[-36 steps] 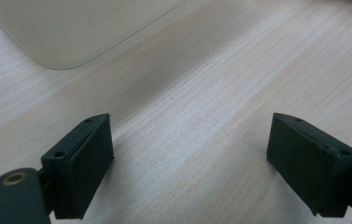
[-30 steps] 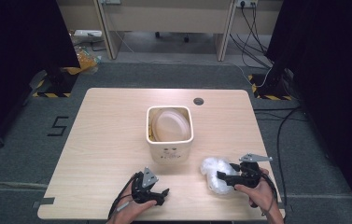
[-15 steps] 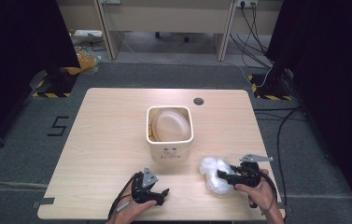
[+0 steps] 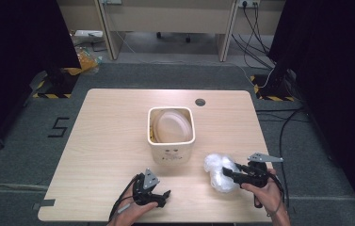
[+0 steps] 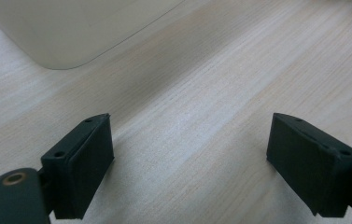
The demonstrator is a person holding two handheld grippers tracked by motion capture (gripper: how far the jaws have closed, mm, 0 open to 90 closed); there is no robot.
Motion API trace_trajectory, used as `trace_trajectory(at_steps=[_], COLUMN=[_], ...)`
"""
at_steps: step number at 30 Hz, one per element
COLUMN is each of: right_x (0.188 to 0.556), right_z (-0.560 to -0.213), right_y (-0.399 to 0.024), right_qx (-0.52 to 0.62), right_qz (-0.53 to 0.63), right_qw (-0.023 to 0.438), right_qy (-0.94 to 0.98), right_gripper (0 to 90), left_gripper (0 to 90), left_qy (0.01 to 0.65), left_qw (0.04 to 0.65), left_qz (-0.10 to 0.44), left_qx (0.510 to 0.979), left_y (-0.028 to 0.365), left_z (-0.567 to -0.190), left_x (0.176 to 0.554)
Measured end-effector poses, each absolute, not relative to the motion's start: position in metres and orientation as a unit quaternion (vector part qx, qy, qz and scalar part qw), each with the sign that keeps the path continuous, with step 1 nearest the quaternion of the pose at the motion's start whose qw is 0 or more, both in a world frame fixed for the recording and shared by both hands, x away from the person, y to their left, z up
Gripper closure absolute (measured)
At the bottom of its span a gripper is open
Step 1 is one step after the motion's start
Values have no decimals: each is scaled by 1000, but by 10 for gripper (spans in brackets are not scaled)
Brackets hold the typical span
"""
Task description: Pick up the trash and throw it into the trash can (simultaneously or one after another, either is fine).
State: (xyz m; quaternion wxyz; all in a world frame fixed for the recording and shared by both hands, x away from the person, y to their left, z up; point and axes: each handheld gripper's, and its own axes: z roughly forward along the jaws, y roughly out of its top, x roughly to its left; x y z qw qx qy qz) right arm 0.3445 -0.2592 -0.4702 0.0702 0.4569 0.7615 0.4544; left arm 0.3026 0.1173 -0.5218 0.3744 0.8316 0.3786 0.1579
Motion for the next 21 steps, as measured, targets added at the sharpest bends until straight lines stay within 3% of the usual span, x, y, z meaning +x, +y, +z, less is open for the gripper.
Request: trace_trajectory(at_steps=[21], right_x=[346], right_z=[-440], right_y=[-271], right_qx=[452], right_qz=[481], right_qw=[101], right_qy=[745], right_gripper=[515], left_gripper=[137], left_qy=[378], left_qw=[374], left_qz=[158], left_qx=[832], left_y=[117], left_z=[-522], left_x=[303])
